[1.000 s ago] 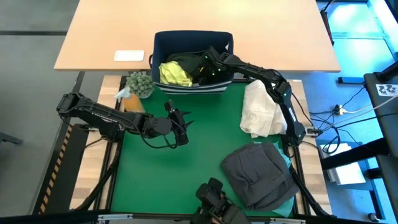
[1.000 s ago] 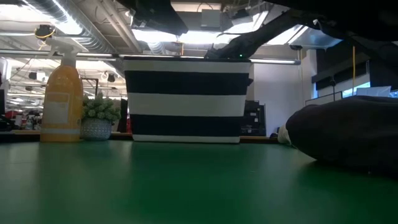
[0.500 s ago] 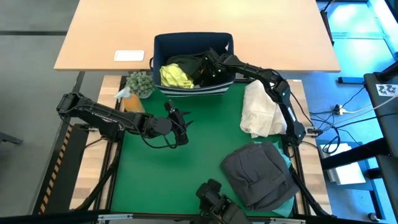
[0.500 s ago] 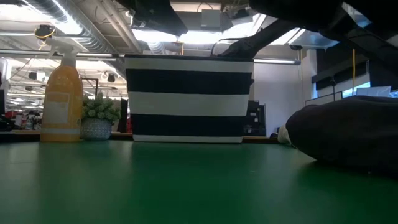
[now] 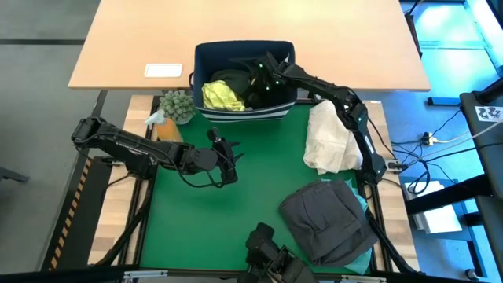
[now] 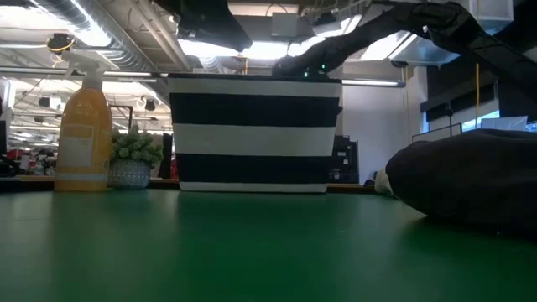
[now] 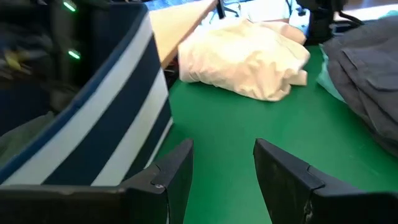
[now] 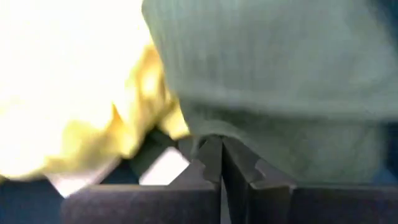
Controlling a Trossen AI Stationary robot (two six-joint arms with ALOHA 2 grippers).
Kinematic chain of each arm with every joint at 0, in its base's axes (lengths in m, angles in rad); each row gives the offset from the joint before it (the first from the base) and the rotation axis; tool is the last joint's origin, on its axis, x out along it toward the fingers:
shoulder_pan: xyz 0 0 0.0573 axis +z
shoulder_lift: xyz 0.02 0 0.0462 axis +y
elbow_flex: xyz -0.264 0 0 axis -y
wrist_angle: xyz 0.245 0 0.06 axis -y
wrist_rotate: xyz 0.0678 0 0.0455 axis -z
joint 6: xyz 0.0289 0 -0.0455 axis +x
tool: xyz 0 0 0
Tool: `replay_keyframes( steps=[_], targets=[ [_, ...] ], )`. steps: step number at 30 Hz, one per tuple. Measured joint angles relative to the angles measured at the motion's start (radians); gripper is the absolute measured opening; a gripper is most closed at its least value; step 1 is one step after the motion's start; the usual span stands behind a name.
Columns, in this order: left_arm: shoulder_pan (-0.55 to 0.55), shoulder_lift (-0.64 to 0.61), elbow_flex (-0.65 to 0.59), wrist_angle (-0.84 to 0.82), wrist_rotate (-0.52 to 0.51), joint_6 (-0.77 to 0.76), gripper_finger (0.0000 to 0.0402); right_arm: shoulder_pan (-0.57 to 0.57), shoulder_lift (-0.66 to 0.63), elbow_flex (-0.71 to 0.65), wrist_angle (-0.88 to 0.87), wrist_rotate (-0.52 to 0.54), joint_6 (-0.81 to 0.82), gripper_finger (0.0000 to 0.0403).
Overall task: Fold laundry
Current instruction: Fold the green polo shirt
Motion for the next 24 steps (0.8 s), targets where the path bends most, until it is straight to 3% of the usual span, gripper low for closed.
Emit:
replay_keyframes(
  steps=[12,24],
  targets=[
    [0.0,0.0,0.0,-0.058,0.007,-0.028,0.0163,0.054,-0.031,0.286,-0.092,0.023,-0.053,0.0],
    [0.0,0.0,0.0,-0.066,0.007,-0.047,0.0163,0.119,-0.211,0.28,-0.129,0.089,-0.131,0.0]
  ],
)
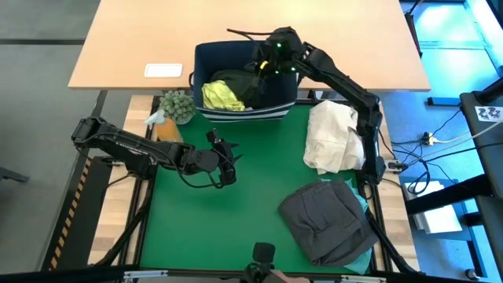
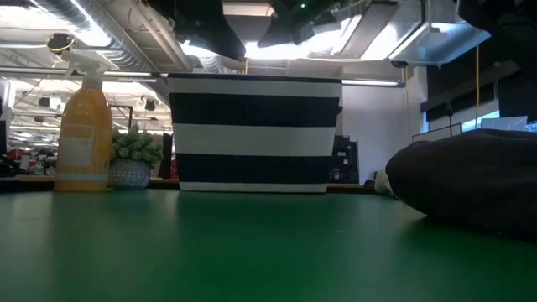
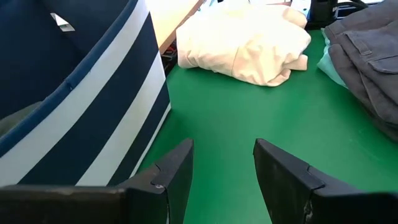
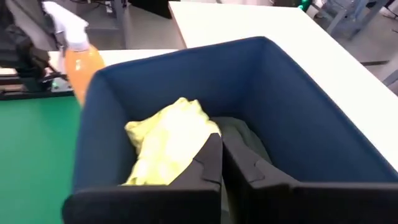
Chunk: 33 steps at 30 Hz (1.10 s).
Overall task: Fold laundry
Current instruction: Fold the green polo shirt
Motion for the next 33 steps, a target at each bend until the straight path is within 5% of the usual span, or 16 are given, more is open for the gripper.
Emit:
replay_keyframes(
  steps=[10,25,29,33],
  targets=[
    [0.0,0.0,0.0,0.002,0.0,-0.005,0.0163,-0.008,0.068,-0.13,0.02,0.005,0.003,0.0036],
    [0.0,0.0,0.0,0.001,-0.004,-0.005,0.0163,-0.068,0.339,-0.264,0.056,0.038,0.094,0.0302],
    [0.001,0.0,0.0,0.001,-0.004,-0.005,0.0163,-0.07,0.354,-0.261,0.056,0.051,0.097,0.0312],
    [0.002,0.0,0.0,0.001,-0.005,-0.005,0.0163,-0.07,0.355,-0.261,0.063,0.048,0.1,0.0266]
  ],
)
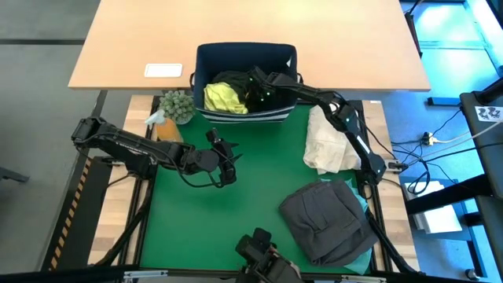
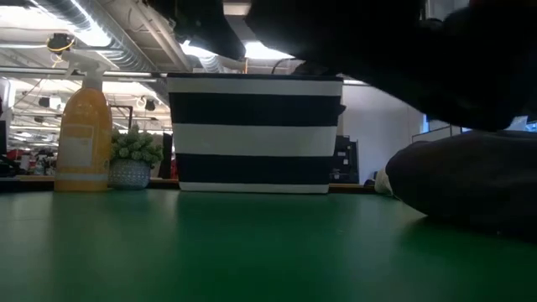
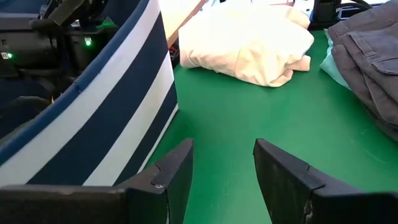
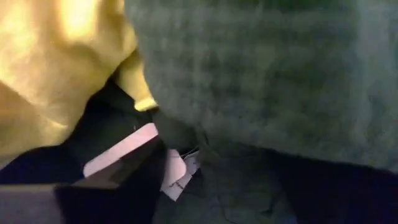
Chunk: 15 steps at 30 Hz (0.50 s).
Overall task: Fold laundry
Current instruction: Fold the green polo shirt
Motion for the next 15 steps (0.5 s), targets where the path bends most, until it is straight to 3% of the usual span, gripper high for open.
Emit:
replay_keyframes(
  steps=[3,9,15],
  targets=[
    [0.0,0.0,0.0,0.0,0.0,0.0,0.0163,-0.002,0.0,0.014,-0.021,-0.049,0.011,0.0196],
    [0.0,0.0,0.0,0.0,0.0,0.0,0.0163,-0.006,-0.001,0.017,-0.015,-0.139,0.009,0.002],
    [0.0,0.0,0.0,0.0,0.0,0.001,0.0163,-0.018,-0.055,0.016,-0.008,-0.171,0.006,0.0005]
  ],
)
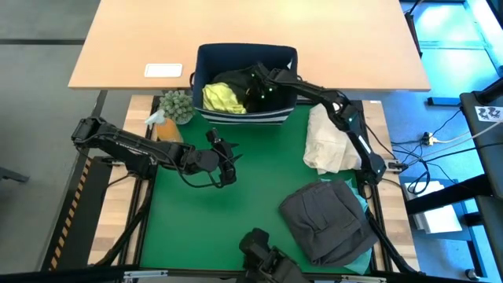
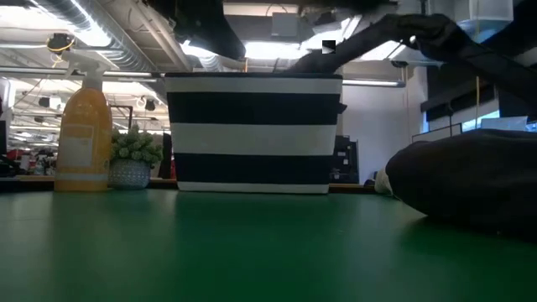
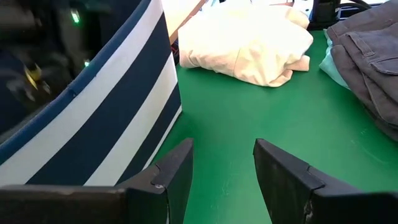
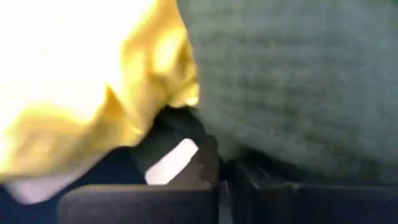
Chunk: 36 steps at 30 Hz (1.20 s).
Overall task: Fold laundry
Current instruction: Fold the green polo shirt
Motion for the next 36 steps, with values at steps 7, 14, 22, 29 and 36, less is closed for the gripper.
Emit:
replay_keyframes(
  steps=[7,14,22,29,36],
  targets=[
    [0.0,0.0,0.0,0.0,0.0,0.0,0.0163,0.024,-0.16,0.0,0.049,0.084,-0.029,0.0003],
    [0.0,0.0,0.0,0.0,0.0,0.0,0.0163,0.094,-0.335,0.0,0.076,0.12,-0.078,0.0001],
    [0.0,0.0,0.0,0.0,0.0,-0.001,0.0163,0.192,-0.482,0.0,0.075,0.235,-0.146,0.0001],
    [0.0,0.0,0.0,0.0,0.001,-0.001,0.0163,0.263,-0.58,0.0,0.073,0.265,-0.18,0.0],
    [0.0,0.0,0.0,0.0,0.0,0.0,0.0163,0.33,-0.669,0.0,0.067,0.314,-0.207,0.0]
  ],
)
